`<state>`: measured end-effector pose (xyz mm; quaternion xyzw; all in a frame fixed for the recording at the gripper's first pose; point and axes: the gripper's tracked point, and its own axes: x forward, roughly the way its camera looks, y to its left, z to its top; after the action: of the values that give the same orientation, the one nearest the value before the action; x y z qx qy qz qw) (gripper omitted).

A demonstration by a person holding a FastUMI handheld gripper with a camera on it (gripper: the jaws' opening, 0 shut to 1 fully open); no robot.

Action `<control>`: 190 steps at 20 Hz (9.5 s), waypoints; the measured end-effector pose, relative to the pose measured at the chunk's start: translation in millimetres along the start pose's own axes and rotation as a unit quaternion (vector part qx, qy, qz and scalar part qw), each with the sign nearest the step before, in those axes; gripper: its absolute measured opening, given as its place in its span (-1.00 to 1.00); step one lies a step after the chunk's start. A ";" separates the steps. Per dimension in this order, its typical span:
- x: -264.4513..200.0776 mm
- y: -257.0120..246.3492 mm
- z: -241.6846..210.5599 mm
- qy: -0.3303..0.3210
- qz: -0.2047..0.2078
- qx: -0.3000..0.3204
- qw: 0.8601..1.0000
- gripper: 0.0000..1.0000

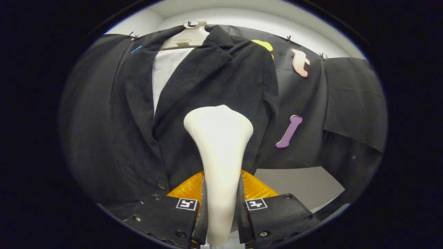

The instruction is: Iron the clothes twice with a garment steamer, once on the left side and once on the right side.

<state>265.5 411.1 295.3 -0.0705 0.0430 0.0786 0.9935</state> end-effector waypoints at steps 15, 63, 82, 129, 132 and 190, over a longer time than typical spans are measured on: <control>-2.3 2.7 -69.9 0.050 -0.001 -0.025 0.998 -0.25; 22.5 21.7 -290.7 0.202 0.018 -0.064 0.977 -0.25; -94.2 18.0 -1.8 -0.024 0.127 0.052 0.990 -0.25; -28.5 190.4 95.0 -0.048 -0.041 -0.121 0.991 -0.25; -27.6 191.3 76.6 -0.035 -0.041 -0.124 0.991 -0.25; 10.1 192.9 -287.5 0.217 0.009 -0.156 0.963 -0.25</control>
<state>222.8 559.0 -15.0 -0.2398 0.2458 0.0759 0.9361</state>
